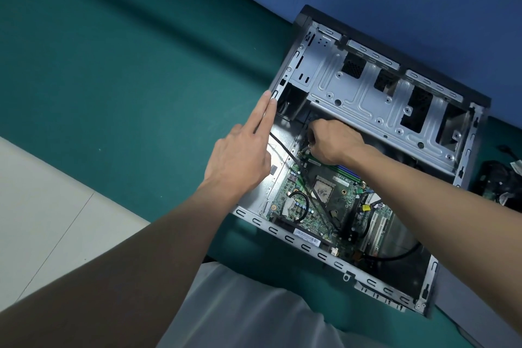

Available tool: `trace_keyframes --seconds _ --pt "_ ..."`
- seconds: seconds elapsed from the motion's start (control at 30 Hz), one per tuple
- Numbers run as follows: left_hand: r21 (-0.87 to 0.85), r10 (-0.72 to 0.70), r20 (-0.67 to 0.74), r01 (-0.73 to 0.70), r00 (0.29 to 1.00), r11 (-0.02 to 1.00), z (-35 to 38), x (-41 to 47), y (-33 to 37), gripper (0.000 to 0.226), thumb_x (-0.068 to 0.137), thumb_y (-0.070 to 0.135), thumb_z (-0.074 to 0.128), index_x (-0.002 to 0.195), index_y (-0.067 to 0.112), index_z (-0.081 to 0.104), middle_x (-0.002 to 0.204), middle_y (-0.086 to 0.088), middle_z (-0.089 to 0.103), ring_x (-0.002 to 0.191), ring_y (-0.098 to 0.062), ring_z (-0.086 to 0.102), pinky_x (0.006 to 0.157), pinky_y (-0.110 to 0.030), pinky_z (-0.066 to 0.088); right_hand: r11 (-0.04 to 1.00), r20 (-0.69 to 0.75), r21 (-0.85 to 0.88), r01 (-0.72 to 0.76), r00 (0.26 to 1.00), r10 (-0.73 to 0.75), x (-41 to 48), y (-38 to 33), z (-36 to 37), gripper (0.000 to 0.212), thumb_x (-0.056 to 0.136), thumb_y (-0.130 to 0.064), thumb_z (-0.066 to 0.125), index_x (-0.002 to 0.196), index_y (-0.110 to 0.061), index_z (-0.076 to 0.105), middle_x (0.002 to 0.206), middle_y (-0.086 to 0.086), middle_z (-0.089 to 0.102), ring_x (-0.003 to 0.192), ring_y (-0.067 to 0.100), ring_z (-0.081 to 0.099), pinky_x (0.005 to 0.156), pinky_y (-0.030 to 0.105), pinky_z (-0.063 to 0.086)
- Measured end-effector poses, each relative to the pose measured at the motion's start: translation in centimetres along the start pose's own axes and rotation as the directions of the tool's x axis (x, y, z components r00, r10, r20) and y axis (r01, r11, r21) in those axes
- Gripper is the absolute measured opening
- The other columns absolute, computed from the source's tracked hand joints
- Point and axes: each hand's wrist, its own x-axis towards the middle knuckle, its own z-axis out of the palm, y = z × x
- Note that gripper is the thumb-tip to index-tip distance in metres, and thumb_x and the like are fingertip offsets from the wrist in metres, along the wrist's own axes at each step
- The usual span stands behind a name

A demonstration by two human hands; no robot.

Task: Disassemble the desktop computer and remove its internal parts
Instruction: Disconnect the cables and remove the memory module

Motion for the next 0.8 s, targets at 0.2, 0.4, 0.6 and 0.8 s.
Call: trace_keyframes --seconds 0.2,0.4,0.6,0.8 --pt "0.001 -0.001 -0.009 0.002 1.000 1.000 0.0 -0.1 0.1 0.084 0.088 0.021 0.053 0.155 0.022 0.002 0.159 0.017 -0.019 0.088 -0.027 0.054 0.057 -0.037 0.043 0.998 -0.053 -0.021 0.064 0.996 -0.065 -0.2 -0.5 0.0 0.024 0.080 -0.003 0.053 0.098 -0.018 0.058 0.089 0.003 0.058 0.076 0.026 0.052 0.048 0.025 0.028" --pt "-0.002 -0.001 -0.004 0.001 1.000 1.000 0.1 0.0 0.1 0.084 0.089 0.021 0.053 0.155 0.022 0.001 0.159 0.017 -0.020 0.088 -0.027 0.054 0.057 -0.038 0.044 0.998 -0.056 -0.022 0.061 0.996 -0.062 -0.9 -0.5 -0.5 0.024 0.078 -0.002 0.052 0.097 -0.016 0.056 0.078 0.001 0.054 0.064 0.020 0.048 0.047 0.025 0.030" --pt "0.000 0.001 0.002 -0.001 1.000 1.000 0.0 0.0 0.0 0.084 0.089 0.021 0.051 0.155 0.022 -0.001 0.159 0.017 -0.021 0.090 -0.026 0.054 0.058 -0.037 0.047 0.999 -0.074 0.028 0.017 0.997 -0.015 -2.0 0.6 -0.1 0.010 0.084 -0.012 0.057 0.085 -0.018 0.049 0.073 0.000 0.052 0.062 0.017 0.049 0.056 0.032 0.038" --pt "0.007 -0.001 0.010 0.001 1.000 1.000 -0.2 0.0 0.1 0.083 0.090 0.021 0.049 0.155 0.021 -0.002 0.159 0.016 -0.022 0.088 -0.026 0.053 0.060 -0.040 0.052 0.781 0.043 0.606 -0.153 0.986 0.159 -2.8 1.5 1.4 0.015 0.099 -0.027 0.049 0.095 -0.013 0.054 0.083 -0.004 0.060 0.071 0.013 0.057 0.060 0.023 0.041"
